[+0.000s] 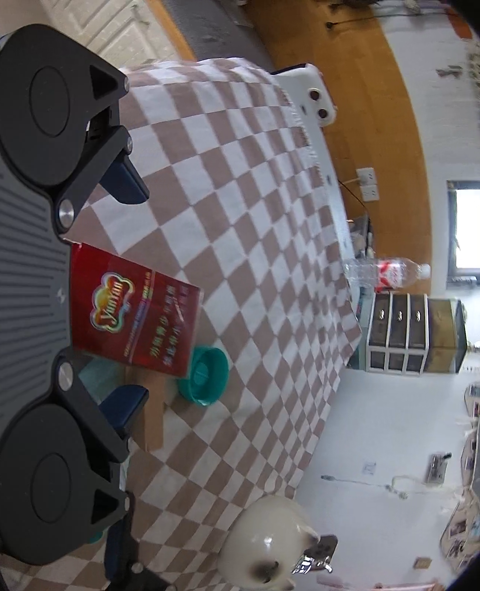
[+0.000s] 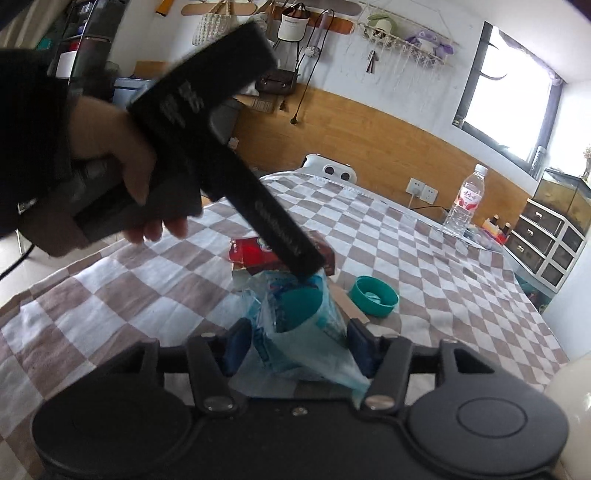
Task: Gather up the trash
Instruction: 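Grasp the red cigarette pack with the left tool while the right tool grasps the clear bag, then lift the red pack with the left tool while the right tool lifts the clear bag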
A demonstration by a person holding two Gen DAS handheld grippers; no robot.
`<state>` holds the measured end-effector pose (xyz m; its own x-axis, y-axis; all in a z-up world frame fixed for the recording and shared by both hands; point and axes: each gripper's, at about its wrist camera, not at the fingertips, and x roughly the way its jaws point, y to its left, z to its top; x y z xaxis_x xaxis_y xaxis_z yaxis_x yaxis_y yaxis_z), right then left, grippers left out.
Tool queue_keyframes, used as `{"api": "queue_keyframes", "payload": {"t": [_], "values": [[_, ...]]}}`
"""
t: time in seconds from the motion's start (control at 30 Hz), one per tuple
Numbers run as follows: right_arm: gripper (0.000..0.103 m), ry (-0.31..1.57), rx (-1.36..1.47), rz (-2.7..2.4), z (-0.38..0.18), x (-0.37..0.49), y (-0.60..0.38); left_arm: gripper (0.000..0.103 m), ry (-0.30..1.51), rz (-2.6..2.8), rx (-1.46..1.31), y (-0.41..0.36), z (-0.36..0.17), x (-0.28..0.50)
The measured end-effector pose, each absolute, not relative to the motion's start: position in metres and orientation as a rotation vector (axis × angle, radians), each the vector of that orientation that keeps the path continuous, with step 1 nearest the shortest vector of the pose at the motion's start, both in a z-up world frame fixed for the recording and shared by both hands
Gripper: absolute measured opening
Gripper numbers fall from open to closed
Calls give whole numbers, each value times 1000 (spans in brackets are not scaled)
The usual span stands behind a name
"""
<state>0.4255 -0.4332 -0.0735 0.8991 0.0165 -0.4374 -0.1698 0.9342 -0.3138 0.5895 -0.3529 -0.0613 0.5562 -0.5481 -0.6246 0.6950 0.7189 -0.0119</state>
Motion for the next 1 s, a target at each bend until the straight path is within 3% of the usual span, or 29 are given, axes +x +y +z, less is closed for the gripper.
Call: {"api": "queue_keyframes", "payload": {"t": [0.1, 0.2, 0.23, 0.53, 0.87, 1.0], "values": [[50, 448, -353, 100, -73, 426, -435, 94, 680, -736, 186, -350, -67, 594], [49, 454, -347, 103, -73, 425, -439, 77, 694, -702, 151, -349, -66, 594], [49, 455, -345, 105, -73, 425, -439, 65, 690, -690, 158, -349, -65, 593], [45, 450, -282, 86, -69, 421, -449, 55, 647, -605, 127, -330, -58, 573], [44, 394, -140, 53, -58, 410, -467, 53, 575, -540, 118, -303, -48, 524], [44, 381, -119, 56, -57, 404, -469, 53, 625, -564, 211, -303, -51, 500]]}}
